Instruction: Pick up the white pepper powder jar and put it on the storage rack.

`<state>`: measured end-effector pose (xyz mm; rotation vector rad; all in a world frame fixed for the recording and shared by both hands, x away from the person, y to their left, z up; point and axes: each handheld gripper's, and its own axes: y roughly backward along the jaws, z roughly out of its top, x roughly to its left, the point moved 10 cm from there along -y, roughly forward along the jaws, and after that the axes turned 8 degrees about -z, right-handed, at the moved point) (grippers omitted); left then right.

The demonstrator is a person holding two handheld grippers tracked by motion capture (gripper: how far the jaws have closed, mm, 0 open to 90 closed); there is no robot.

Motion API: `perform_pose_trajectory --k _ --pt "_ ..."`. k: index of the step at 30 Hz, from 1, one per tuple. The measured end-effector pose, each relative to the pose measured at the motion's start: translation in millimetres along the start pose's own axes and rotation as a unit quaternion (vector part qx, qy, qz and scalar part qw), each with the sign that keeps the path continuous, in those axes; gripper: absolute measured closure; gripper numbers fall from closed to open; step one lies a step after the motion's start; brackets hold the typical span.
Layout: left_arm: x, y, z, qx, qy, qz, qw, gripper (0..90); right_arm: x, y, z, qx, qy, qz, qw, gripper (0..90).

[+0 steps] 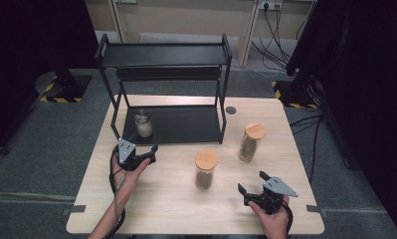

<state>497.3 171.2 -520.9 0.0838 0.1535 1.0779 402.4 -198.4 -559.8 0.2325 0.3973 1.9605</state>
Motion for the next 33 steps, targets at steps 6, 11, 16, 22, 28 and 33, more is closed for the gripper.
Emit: perform_pose_trajectory --k 6,11,16,22,28,33 --pt "-6.3 3.9 -0.8 0.0 -0.004 -0.004 1.0 7.1 0.0 0.2 0.1 0.0 -0.002 0.0 1.0 2.9" --pt "-10.4 8.1 -3.7 0.004 -0.004 -0.006 1.0 7.1 0.0 0.2 0.0 0.0 -0.002 0.0 1.0 2.8" --pt "-15.7 11.4 -5.9 0.006 -0.004 -0.012 0.9999 7.1 0.0 0.1 0.0 0.0 -0.002 0.0 1.0 2.8" --pt "-21.6 14.9 -7.6 0.01 -0.005 -0.017 0.9998 7.1 0.0 0.2 0.0 0.0 -0.002 0.0 1.0 2.7" --pt "-27.1 19.5 -11.5 0.013 0.0 -0.024 0.9996 7.1 -0.1 0.3 0.1 0.0 -0.003 0.0 1.0 2.7" --pt "-32.1 23.4 -17.7 0.02 -0.003 -0.031 0.9993 7.1 0.1 0.3 0.1 -0.001 -0.002 0.0 1.0 2.7"
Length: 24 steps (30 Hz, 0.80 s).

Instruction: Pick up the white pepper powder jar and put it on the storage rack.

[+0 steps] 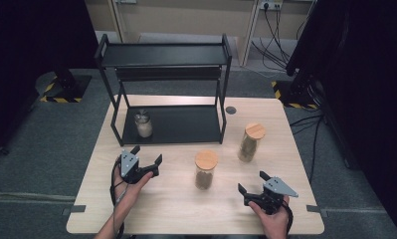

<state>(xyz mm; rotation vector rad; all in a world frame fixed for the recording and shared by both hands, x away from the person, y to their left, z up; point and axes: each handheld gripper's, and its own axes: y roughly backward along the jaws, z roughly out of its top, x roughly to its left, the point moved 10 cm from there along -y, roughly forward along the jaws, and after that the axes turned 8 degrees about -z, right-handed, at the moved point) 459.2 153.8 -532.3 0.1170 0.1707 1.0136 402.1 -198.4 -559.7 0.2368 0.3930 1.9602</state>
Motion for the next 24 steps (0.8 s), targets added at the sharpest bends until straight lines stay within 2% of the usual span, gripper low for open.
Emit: perform_pose_trajectory --k 10,13,24 --pt "-10.7 5.6 -8.8 0.01 -0.001 -0.014 0.9999 7.0 -0.1 0.1 0.0 0.0 -0.001 0.0 1.0 2.6" --pt "-12.3 7.1 -12.1 0.014 0.009 -0.018 0.9997 7.0 0.0 0.1 0.1 -0.001 0.0 0.0 1.0 2.6" --pt "-19.6 14.4 -20.9 0.024 0.004 -0.024 0.9994 7.0 0.2 0.1 0.0 0.0 0.0 0.0 1.0 2.6"
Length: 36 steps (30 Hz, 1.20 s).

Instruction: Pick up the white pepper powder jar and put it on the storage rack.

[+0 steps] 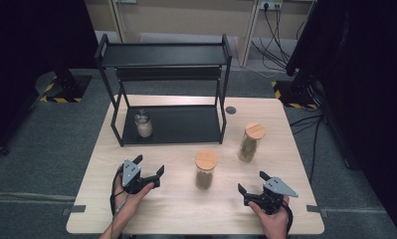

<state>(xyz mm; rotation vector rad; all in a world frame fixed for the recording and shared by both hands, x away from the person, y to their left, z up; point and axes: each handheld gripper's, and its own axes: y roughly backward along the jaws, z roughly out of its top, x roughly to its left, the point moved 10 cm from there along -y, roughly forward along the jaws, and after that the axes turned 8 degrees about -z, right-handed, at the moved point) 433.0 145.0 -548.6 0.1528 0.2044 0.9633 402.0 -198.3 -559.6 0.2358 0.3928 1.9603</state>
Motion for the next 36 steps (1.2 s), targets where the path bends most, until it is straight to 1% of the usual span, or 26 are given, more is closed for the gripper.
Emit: perform_pose_trajectory --k 3,9,16,23,31,36 --pt "-3.1 2.1 -1.5 0.002 0.004 -0.004 1.0 7.0 -0.1 0.1 0.0 0.0 -0.001 0.0 1.0 2.6" --pt "-8.4 6.1 -3.5 0.009 0.003 -0.006 0.9999 6.9 0.1 0.1 0.0 0.0 0.0 0.0 1.0 2.6" --pt "-15.1 12.0 -3.8 0.006 0.0 -0.007 1.0 6.9 0.3 0.2 0.0 0.0 0.0 0.0 1.0 2.6" --pt "-20.0 13.9 -12.9 0.012 0.005 -0.007 0.9999 6.9 0.5 0.2 -0.1 0.0 -0.001 0.0 1.0 2.5" --pt "-20.3 17.2 -11.8 -0.001 0.009 -0.002 1.0 6.9 0.4 0.2 -0.1 0.0 -0.002 0.001 1.0 2.5" --pt "-21.2 17.3 -11.8 -0.001 0.004 -0.001 1.0 6.9 0.7 0.1 -0.2 0.001 0.0 0.002 1.0 2.5"
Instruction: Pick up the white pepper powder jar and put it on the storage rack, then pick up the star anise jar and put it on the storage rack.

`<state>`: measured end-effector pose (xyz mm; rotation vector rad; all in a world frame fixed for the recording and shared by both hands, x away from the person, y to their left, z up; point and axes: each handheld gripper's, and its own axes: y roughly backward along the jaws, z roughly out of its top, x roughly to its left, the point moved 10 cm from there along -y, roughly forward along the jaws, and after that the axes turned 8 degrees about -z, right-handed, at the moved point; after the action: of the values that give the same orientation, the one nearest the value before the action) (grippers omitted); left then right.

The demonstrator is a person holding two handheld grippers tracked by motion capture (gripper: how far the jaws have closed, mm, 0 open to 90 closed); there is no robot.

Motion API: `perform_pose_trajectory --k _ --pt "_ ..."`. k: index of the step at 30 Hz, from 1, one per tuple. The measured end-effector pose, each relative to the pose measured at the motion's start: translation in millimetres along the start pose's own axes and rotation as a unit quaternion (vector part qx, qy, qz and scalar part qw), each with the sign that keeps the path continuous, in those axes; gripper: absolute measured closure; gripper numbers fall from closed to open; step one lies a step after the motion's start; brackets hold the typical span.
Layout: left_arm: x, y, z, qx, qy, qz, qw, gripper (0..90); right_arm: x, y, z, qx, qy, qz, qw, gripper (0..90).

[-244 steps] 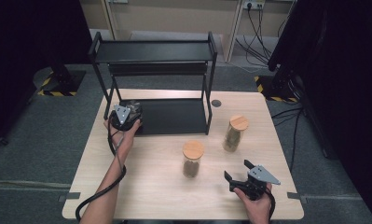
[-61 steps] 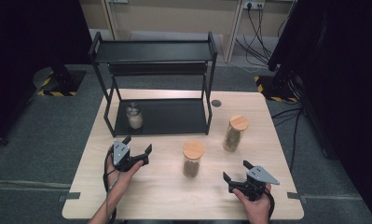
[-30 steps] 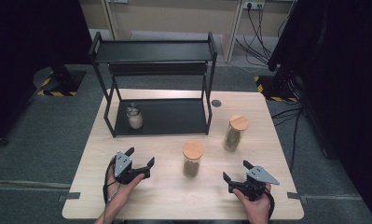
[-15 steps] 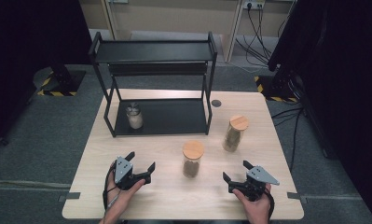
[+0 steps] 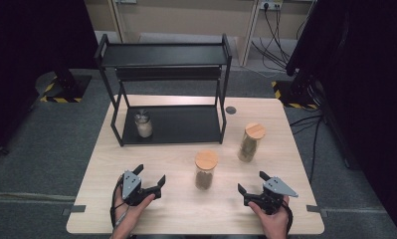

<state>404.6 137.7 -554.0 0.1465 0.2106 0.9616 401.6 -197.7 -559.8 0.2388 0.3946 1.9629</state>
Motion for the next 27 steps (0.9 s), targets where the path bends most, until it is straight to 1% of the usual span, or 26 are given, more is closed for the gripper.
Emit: perform_pose_trajectory --k 5,9,10,11,12,14,16,19,20,22,24,27 --pt "-0.2 -0.9 -0.5 0.004 -0.002 0.0 1.0 6.8 0.0 -0.1 0.0 0.0 0.0 0.0 1.0 2.5" --pt "-1.3 -0.6 -0.2 0.003 -0.006 -0.001 1.0 6.9 0.2 -0.2 -0.2 0.001 0.002 -0.001 1.0 2.4" --pt "-1.2 -0.5 -0.2 0.002 -0.006 -0.001 1.0 6.8 1.0 0.3 0.9 -0.006 0.003 0.001 1.0 2.5" --pt "-1.1 -0.5 -0.2 0.002 -0.005 -0.001 1.0 6.9 2.7 1.1 2.2 -0.013 -0.002 0.006 0.9999 2.5" --pt "-0.8 -0.6 -0.1 0.002 -0.004 -0.001 1.0 6.9 5.7 2.2 3.8 -0.016 -0.005 0.013 0.9998 2.5" --pt "-0.6 -0.7 -0.2 0.003 -0.003 -0.002 1.0 6.9 13.2 5.7 9.3 -0.03 0.004 0.023 0.9993 2.5" --pt "-0.8 -0.9 -0.4 0.004 -0.003 -0.002 1.0 6.8 23.3 9.2 15.1 -0.041 0.007 0.043 0.9982 2.6" --pt "-1.2 -0.9 -0.3 0.003 -0.004 -0.002 1.0 6.8 40.2 12.5 21.8 -0.052 -0.003 0.081 0.9953 2.9" --pt "-1.3 -1.0 -0.3 0.003 -0.004 -0.003 1.0 6.8 46.4 13.6 23.9 -0.056 -0.001 0.094 0.994 3.2" --pt "-1.5 -1.0 -0.4 0.004 -0.005 -0.003 1.0 6.8 59.0 15.1 27.1 -0.059 0.014 0.115 0.9915 4.2" --pt "-1.4 -1.3 -0.5 0.005 -0.004 -0.003 1.0 6.8 68.8 14.8 31.8 -0.065 0.021 0.127 0.9895 4.9" --pt "-1.5 -1.3 -0.5 0.005 -0.004 -0.004 1.0 6.8 78.6 10.7 40.6 -0.07 0.029 0.136 0.9878 5.5"
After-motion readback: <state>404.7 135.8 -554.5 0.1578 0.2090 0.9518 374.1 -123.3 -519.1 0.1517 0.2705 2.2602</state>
